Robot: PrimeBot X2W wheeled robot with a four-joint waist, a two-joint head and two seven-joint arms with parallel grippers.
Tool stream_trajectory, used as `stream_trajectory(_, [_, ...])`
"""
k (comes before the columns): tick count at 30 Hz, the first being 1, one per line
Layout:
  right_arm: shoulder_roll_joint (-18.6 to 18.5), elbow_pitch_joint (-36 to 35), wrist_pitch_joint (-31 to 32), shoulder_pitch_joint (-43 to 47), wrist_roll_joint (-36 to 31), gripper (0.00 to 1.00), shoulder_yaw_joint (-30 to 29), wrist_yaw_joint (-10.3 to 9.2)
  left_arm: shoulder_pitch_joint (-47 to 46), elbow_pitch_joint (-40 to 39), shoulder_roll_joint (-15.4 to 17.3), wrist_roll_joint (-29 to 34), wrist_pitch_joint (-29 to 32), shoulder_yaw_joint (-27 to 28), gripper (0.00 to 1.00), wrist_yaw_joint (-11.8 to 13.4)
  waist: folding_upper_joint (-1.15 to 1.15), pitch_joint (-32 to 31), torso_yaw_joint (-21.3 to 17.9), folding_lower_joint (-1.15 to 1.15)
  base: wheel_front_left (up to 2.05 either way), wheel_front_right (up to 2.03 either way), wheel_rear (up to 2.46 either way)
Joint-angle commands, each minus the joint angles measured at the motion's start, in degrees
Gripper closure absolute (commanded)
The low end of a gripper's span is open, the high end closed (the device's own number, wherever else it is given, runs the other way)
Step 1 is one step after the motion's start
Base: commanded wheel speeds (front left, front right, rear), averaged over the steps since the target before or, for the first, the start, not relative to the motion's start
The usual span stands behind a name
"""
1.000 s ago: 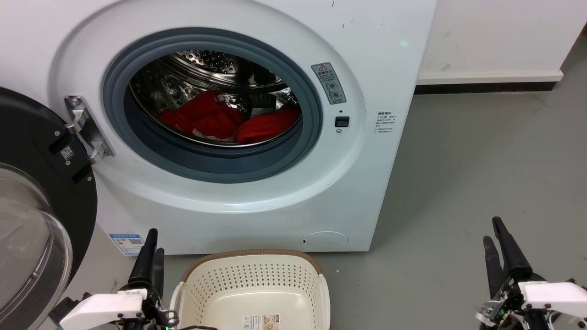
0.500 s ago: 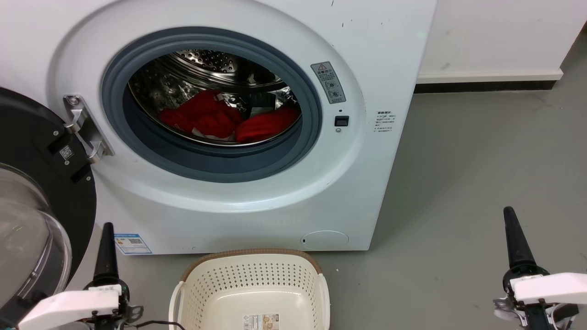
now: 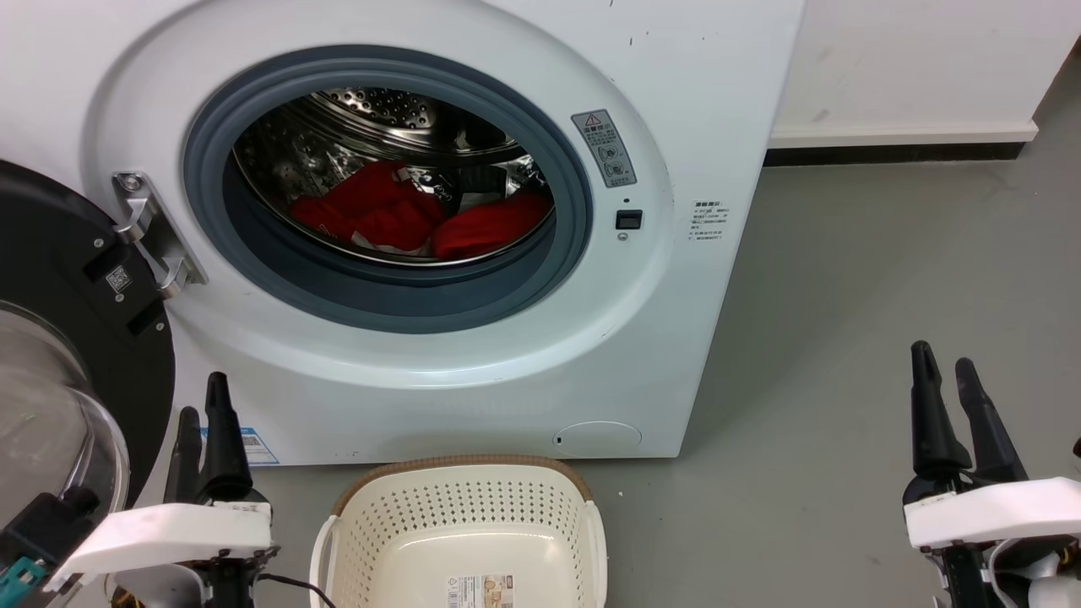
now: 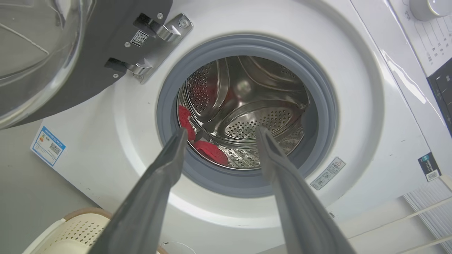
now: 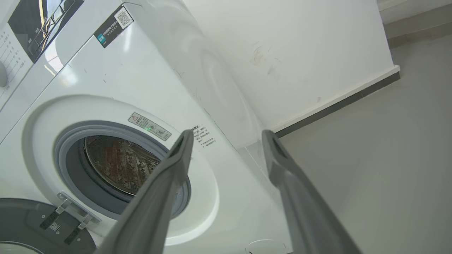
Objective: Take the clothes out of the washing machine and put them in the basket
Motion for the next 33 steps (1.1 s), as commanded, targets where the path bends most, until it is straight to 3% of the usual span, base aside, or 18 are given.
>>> stream_trajectory(1, [-0.31,-1.69,-0.66,-0.08,-3.09,0.00,0.40,0.01,0.10,-1.94,0.15,2.49,-0.66,-0.83,0.00,0.44,0.00,0.02,-0.03,0.00,0.00,0.00,0.00])
stream_trajectory(5, [-0.32,-2.79,-1.41,0.34,-8.03,0.00,0.97,0.00,0.78,-3.06,0.17,6.75,-1.35,-2.17,0.00,1.28,0.00,0.06,-0.12,0.00,0.00,0.00,0.00])
stream_trajectory(6, [-0.33,-3.46,-1.94,0.55,-11.57,0.00,1.41,0.01,1.03,-4.13,0.16,10.28,-1.88,-3.08,0.00,2.56,0.00,0.12,-0.19,0.00,0.00,0.00,0.00])
stream_trajectory(17, [-0.36,-4.67,-3.72,1.50,-22.73,0.00,1.90,0.00,1.68,-8.42,0.17,20.31,-3.71,-6.05,0.00,5.92,0.00,0.22,-0.23,0.00,0.00,0.00,0.00])
stream_trajectory(26, [-0.38,-5.61,-5.08,2.12,-30.10,0.00,2.15,0.00,2.93,-7.33,0.60,27.56,-5.08,-8.75,0.00,5.71,0.00,0.34,-0.35,0.00,0.00,0.00,0.00])
stream_trajectory(33, [-0.39,-6.32,-6.05,2.95,-35.11,0.00,1.97,0.00,3.79,-5.64,1.68,31.41,-6.06,-11.08,0.00,3.51,0.00,0.38,-0.42,0.00,0.00,0.00,0.00])
